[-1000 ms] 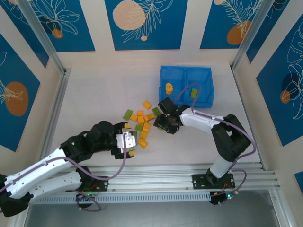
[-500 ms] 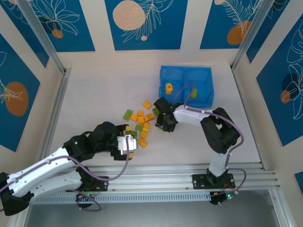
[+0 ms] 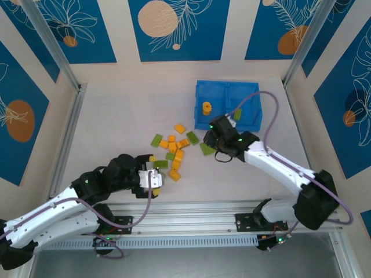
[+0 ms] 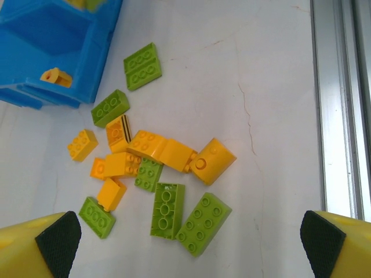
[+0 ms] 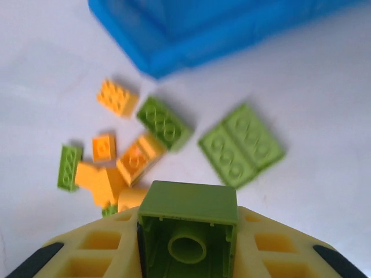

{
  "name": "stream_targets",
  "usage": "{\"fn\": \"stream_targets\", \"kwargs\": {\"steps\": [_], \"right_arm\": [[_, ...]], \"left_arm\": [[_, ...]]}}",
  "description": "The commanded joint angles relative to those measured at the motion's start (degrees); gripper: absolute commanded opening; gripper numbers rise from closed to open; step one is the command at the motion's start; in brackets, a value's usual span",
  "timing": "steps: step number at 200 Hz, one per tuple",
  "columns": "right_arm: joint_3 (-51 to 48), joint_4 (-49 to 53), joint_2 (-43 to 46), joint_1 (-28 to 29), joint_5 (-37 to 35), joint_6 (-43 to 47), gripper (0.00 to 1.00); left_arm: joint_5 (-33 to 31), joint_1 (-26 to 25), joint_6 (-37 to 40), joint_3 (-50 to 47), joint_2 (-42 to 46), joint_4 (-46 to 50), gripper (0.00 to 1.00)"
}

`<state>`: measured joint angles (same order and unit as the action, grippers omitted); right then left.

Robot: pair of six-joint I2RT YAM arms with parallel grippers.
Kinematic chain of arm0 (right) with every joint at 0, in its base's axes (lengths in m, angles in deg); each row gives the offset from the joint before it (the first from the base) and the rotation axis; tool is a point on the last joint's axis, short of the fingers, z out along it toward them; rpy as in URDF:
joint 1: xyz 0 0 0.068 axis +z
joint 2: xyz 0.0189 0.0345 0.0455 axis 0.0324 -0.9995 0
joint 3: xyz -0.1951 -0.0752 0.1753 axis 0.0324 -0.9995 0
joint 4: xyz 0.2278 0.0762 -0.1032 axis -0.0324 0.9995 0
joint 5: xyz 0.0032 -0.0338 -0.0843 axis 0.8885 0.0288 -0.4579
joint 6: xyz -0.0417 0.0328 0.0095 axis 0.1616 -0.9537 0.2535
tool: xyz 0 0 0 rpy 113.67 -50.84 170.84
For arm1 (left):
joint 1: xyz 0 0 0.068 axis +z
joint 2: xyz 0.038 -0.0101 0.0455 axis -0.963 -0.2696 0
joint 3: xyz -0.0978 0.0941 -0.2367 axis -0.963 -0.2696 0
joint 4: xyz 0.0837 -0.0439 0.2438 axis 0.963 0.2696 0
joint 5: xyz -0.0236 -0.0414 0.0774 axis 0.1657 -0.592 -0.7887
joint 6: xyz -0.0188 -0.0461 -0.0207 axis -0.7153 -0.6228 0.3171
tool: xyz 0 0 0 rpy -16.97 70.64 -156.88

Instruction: Sort the legos into containers by color

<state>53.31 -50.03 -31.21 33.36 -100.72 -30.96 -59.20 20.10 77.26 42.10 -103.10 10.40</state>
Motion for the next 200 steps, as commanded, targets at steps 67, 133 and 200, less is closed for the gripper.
{"fn": "stream_targets", "kwargs": {"steps": [67,133,200], "right_arm": [[23.6,0.9,-28.2,-30.0,7.6,14.8,0.32],[35.8,6.6,-40.8,-33.5,11.2,11.6,0.49],[27.3,4.2,-25.2,-32.7,16.7,10.8,0.5]], "left_arm": [[0.6,1.3,0.0,-0.2,0.6,-1.0,1.0],[0.2,1.4,-0.7,0.0,-0.8,-0.4,1.0],[-7.6,1.5,-5.7,1.5,-3.8,-4.0,1.0]]}}
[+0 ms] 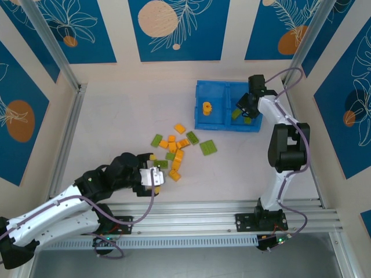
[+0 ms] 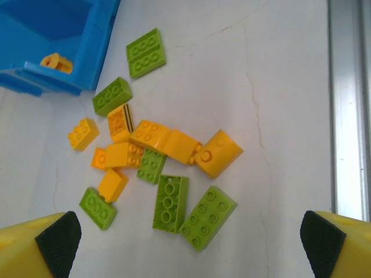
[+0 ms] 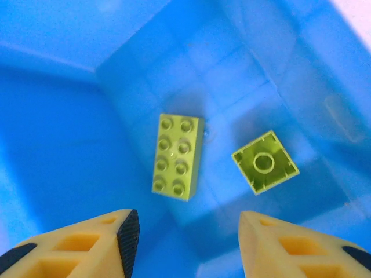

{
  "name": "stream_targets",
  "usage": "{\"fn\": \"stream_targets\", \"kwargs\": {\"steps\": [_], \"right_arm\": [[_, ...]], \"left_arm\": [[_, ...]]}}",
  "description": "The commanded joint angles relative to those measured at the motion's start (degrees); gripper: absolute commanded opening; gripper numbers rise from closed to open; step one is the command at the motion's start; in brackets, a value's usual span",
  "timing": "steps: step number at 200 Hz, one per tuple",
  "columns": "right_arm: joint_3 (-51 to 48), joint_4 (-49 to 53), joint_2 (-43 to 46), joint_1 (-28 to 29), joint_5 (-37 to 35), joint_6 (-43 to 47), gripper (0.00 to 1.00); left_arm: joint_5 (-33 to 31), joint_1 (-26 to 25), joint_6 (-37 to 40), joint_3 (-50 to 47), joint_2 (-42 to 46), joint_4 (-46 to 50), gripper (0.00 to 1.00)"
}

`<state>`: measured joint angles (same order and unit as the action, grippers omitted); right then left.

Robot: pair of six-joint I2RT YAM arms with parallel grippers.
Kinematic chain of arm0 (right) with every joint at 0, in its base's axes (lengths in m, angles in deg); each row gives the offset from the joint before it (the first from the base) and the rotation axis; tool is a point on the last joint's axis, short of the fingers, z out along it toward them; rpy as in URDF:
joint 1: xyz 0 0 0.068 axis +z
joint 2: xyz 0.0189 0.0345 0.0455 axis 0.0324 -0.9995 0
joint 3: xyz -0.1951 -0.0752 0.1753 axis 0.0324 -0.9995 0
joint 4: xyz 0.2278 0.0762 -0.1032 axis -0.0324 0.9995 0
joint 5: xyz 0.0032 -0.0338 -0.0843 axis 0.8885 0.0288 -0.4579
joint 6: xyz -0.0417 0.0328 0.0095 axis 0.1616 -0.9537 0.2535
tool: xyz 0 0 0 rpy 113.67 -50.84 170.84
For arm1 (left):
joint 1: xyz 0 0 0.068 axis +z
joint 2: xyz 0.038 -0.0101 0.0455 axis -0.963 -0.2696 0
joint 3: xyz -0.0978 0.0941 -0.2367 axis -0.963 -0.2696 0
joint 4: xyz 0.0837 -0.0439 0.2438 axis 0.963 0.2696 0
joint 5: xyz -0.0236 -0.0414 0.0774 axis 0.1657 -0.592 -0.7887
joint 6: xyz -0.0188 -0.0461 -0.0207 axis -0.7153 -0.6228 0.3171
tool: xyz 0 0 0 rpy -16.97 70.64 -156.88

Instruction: Sort the legos into containers by color

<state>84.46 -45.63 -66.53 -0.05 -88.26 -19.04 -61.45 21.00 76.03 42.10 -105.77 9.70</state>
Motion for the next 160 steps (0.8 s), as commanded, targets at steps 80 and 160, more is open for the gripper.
{"fn": "stream_targets", "kwargs": {"steps": [80,160], "right_arm": [[-26.1,5.2,46.2,13.9,19.1,10.1,0.72],[-36.7,14.9,56.0,14.9,21.4,9.6,0.92]], "left_arm": [[-18.8,0.6,-54.1,27.8,-32.1,4.0,0.96],[-20.5,0.6,-66.2,37.4,-61.4,5.8,0.85]]}}
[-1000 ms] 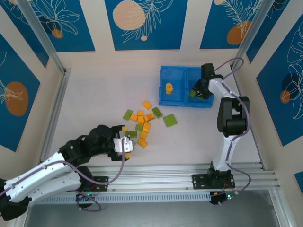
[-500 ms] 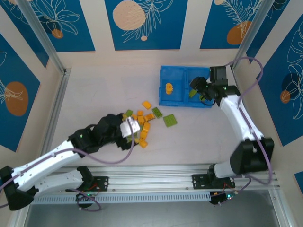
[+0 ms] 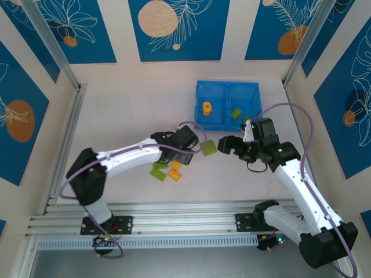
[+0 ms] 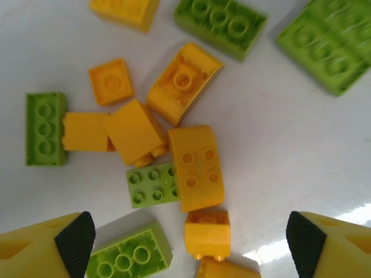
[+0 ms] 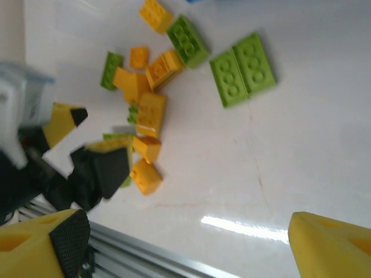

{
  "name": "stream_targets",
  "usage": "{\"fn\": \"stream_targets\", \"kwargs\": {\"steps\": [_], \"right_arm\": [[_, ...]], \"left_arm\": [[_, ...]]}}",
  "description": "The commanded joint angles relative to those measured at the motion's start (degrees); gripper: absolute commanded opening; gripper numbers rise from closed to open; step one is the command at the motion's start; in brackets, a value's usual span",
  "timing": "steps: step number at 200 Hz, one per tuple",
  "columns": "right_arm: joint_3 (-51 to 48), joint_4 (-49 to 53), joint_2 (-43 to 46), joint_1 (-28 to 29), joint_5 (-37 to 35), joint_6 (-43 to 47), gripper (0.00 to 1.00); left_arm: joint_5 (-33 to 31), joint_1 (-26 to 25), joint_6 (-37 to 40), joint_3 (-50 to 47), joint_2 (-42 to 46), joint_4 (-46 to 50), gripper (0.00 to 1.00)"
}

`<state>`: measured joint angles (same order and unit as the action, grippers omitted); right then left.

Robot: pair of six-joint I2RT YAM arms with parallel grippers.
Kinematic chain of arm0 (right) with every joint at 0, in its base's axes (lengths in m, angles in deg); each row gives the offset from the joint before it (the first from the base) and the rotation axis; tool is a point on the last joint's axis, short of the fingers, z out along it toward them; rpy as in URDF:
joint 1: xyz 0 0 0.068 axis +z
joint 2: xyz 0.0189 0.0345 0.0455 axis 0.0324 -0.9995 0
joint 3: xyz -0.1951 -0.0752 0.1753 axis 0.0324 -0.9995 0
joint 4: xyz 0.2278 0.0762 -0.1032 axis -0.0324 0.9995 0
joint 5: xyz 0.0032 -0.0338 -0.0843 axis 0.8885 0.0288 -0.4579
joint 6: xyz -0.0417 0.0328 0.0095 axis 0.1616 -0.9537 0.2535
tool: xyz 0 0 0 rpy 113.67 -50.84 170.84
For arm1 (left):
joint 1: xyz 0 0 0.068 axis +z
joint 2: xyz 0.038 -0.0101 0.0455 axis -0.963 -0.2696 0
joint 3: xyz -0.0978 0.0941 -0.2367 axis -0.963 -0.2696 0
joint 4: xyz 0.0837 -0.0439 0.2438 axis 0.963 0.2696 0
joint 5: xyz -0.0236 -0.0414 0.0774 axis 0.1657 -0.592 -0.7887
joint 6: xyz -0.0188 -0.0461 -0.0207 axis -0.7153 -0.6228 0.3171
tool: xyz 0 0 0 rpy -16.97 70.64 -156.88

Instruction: Sort the legos into containers by color

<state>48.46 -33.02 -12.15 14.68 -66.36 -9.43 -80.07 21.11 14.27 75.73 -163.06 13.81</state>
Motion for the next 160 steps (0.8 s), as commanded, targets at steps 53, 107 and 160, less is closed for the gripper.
{"fn": "stream_targets", "kwargs": {"steps": [53,107,160], "right_arm": [[2.0,1.0,-1.5,0.1,-0.5,1.1,0.92],[2.2,0.8,-2.0,0.2,1.3,0.3,0.92],[3.5,1.8,-1.5,0.3,4.6,-0.1,0.92]], "left_arm": [[-3.1,0.5,-7.2,6.0,-12.6,0.3,0.64],[-3.4,0.5,-7.6,4.8,-15.8,-0.9,0.46],[0.1,0.4,-6.2,2.7,-6.1,-4.8,0.31]]}}
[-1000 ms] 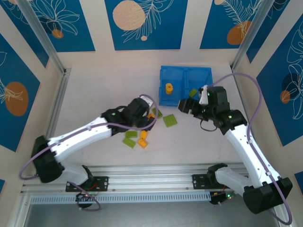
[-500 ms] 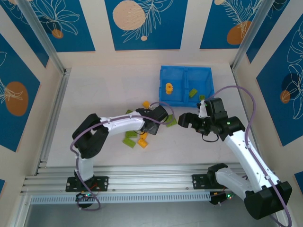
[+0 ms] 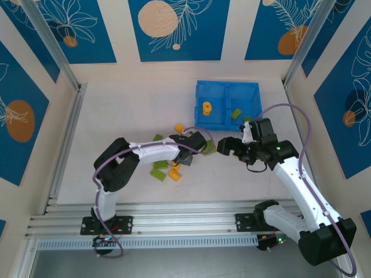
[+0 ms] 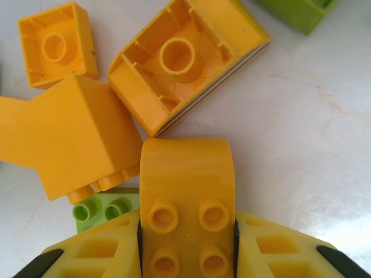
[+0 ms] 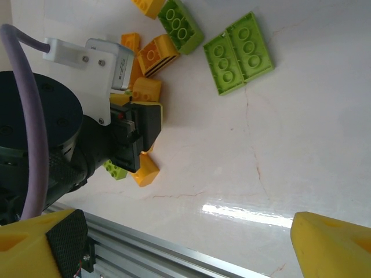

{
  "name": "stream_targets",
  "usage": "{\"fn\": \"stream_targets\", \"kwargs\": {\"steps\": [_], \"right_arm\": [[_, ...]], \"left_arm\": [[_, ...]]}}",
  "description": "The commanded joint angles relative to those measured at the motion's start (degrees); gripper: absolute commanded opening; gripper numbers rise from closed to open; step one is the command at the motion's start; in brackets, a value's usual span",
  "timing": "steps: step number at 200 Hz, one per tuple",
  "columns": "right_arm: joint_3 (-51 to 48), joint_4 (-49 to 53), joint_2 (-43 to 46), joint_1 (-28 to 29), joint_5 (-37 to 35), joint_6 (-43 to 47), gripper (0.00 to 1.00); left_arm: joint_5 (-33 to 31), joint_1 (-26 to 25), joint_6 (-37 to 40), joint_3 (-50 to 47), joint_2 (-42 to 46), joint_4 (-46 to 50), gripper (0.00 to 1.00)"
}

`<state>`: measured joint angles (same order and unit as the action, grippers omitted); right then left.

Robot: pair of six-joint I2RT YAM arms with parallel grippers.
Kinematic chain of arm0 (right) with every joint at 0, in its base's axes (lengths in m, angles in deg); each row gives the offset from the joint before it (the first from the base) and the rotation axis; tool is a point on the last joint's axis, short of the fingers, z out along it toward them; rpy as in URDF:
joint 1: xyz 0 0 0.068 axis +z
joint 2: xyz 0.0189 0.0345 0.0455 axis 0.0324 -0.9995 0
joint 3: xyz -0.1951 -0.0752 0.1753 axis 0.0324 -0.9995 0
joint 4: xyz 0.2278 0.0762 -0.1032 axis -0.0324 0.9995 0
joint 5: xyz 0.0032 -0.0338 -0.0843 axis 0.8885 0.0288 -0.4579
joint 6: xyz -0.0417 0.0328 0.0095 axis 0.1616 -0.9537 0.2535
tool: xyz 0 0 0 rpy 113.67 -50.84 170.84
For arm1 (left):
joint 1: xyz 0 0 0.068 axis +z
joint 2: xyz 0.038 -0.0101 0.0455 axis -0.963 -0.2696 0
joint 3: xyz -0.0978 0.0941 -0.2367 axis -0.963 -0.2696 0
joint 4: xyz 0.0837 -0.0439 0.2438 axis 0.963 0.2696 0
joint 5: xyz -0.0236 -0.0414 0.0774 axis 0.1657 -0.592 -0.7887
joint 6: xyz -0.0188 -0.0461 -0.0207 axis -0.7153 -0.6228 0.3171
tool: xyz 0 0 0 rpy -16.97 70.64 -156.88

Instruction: Sort the legos into containers by color

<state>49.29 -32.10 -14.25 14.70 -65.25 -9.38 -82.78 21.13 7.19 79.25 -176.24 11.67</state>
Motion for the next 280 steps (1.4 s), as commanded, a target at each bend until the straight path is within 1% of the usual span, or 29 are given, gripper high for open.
{"fn": "stream_targets", "kwargs": {"steps": [1,17,31,46,58,78,105,125,153,180,201,219,233,261,280], "right_arm": [[2.8,0.8,0.6,0.2,3.6,-0.2,0.92],[3.3,-0.1,1.4,0.2,5.0,-1.5,0.92],[3.8,-1.0,2.5,0.3,5.3,-3.0,0.92],[4.3,-1.6,4.4,0.3,3.9,-4.8,0.92],[4.3,-2.0,5.9,0.3,2.3,-6.0,0.92],[4.0,-1.9,7.9,0.2,0.4,-7.4,0.92],[3.8,-0.9,9.3,0.1,1.5,-8.6,0.92],[3.9,0.6,10.4,0.2,2.0,-8.6,0.92],[3.4,2.2,12.9,0.1,1.2,-8.9,0.92],[2.2,2.5,14.5,0.1,0.9,-9.5,0.92],[1.9,2.4,14.7,0.1,1.8,-9.8,0.92],[2.0,2.7,15.0,0.1,1.8,-9.8,0.92],[1.9,2.7,15.2,0.1,1.5,-10.0,0.92],[2.3,2.7,15.1,0.2,1.4,-10.0,0.92],[2.1,2.8,15.1,0.2,0.0,-9.6,0.92]], "left_arm": [[2.9,0.3,1.0,-0.8,7.4,-2.8,0.31],[5.4,0.3,2.8,-0.7,12.4,-5.9,0.3],[7.0,0.3,4.8,0.3,15.0,-9.1,0.3],[6.7,0.3,7.4,3.4,14.8,-11.5,0.3],[5.1,0.4,9.7,7.7,12.6,-12.2,0.3],[2.3,0.9,12.8,15.2,6.6,-15.1,0.3],[2.8,3.1,13.9,28.3,-4.8,-16.5,0.3],[3.5,4.8,13.7,40.0,-14.0,-14.5,0.3],[5.1,6.3,12.2,56.1,-26.4,-8.6,0.3],[6.0,7.2,10.0,65.4,-34.4,-5.5,0.32],[8.1,7.8,8.4,67.8,-37.5,-5.1,0.35],[10.1,7.8,8.7,67.7,-37.7,-5.7,0.45],[11.8,7.7,9.3,67.9,-37.0,-6.1,0.49],[12.4,7.7,9.7,67.6,-33.2,-5.3,0.49],[13.1,7.4,9.4,63.9,-26.9,-6.0,0.47]]}}
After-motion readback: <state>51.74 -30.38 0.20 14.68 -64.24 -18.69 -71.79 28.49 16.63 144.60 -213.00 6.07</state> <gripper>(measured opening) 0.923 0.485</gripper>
